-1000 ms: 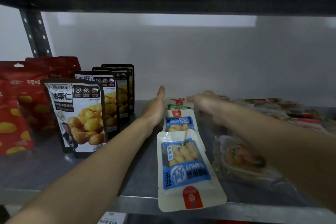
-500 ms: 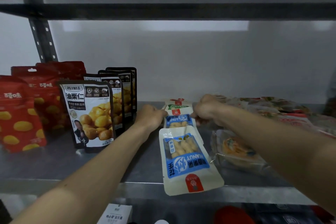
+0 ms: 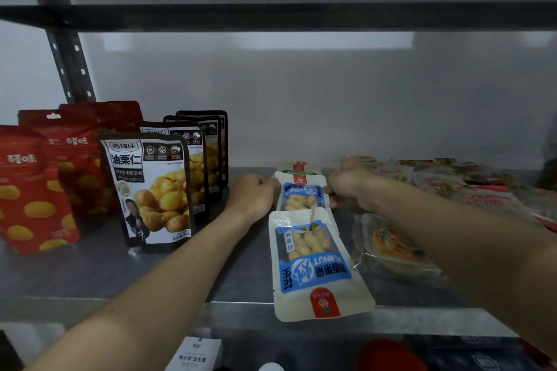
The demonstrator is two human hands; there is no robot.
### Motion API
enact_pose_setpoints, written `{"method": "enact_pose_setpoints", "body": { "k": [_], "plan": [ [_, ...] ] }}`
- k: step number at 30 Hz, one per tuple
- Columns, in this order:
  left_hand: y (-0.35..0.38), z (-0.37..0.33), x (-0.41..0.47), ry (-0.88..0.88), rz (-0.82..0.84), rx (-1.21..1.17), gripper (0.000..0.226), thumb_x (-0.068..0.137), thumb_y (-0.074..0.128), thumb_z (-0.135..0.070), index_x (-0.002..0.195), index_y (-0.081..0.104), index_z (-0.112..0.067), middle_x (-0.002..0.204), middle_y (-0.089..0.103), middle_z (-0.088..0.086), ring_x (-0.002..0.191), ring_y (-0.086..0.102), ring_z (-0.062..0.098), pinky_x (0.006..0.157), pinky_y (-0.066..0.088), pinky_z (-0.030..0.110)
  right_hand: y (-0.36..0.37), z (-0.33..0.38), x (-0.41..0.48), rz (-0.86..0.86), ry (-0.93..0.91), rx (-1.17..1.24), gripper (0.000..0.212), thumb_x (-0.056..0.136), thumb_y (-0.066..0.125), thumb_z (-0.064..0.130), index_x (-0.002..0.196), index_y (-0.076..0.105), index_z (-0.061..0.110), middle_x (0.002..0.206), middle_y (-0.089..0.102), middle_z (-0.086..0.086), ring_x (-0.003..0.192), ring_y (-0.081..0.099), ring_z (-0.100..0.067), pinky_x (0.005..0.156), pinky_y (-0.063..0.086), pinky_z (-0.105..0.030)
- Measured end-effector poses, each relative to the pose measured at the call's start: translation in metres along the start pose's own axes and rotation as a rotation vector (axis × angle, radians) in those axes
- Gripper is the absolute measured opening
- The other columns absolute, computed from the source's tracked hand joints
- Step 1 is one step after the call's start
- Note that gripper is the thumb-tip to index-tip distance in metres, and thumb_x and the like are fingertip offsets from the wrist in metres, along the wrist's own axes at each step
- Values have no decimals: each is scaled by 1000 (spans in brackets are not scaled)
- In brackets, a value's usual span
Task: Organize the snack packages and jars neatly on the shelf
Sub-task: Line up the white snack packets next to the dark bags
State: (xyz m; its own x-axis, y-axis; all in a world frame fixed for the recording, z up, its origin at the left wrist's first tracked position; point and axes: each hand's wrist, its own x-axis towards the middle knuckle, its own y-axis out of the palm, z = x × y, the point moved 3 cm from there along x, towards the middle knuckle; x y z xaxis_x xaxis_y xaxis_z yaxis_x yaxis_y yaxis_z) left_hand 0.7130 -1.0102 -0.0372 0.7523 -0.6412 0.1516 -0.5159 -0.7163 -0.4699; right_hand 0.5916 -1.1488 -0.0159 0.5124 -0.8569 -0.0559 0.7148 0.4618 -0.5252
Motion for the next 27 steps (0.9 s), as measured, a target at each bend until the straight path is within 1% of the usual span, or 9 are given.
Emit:
{"method": "enact_pose_setpoints", "body": {
  "k": [2,4,6,9,12,15,21,25,27],
  "plan": [
    [-1,-2,0,1,-19,-12,36,96,47,-38,88,67,-8,87,68,5,86,64,22,79,52,39,-1,-1,0,0,-2,-5,2,88,60,-6,90,58,-7,88,66,-26,51,60,-25,46,54,-32],
    [-3,-8,-2,2,-18,-39,39,97,42,-44,105,63,-12,100,62,1,93,56,17,78,41,32,-2,-1,1,-8,-12,20,8,86,61,-4,93,61,-9,90,69,-26,63,67,-30,54,57,-36],
    [-3,-16,-4,-26,57,-136,52,98,34,-51,133,50,-16,129,55,4,112,50,19,90,35,33,-5,-1,1,-37,-36,45,13,84,63,3,95,62,-4,98,69,-23,86,69,-35,74,58,-43],
    [0,-27,-10,-64,177,-289,61,99,25,-55,149,29,-20,153,34,3,138,33,22,111,21,40,-1,-2,2,-19,-64,41,19,87,65,11,102,64,0,103,68,-15,97,66,-30,88,55,-42],
    [4,-36,-14,-95,222,-353,64,99,22,-57,151,24,-20,156,28,5,140,31,22,114,17,38,9,-7,6,35,-52,61,20,87,67,10,105,65,2,106,70,-13,99,66,-28,92,54,-45],
    [5,-41,-22,-92,235,-360,63,99,19,-56,150,26,-18,154,32,7,137,35,21,113,19,36,13,-8,11,54,-33,89,21,85,68,7,105,65,1,104,70,-15,96,68,-30,89,55,-46],
    [9,-47,-32,-59,242,-376,60,101,18,-51,145,36,-14,149,40,8,109,41,9,107,23,30,17,-6,13,72,-38,73,24,86,65,4,110,62,3,107,69,-14,98,67,-29,90,55,-46],
    [7,-41,-29,-102,227,-388,64,100,19,-54,145,37,-11,149,41,9,129,42,18,102,26,30,18,-5,16,67,-34,66,27,86,67,5,112,61,4,109,68,-13,100,66,-28,90,54,-45],
    [6,-39,-28,-109,219,-393,66,99,20,-55,144,38,-11,148,42,9,130,42,20,104,26,30,18,-5,18,57,-36,60,28,85,68,5,113,61,4,109,68,-13,99,66,-29,90,55,-45]
  ]
}}
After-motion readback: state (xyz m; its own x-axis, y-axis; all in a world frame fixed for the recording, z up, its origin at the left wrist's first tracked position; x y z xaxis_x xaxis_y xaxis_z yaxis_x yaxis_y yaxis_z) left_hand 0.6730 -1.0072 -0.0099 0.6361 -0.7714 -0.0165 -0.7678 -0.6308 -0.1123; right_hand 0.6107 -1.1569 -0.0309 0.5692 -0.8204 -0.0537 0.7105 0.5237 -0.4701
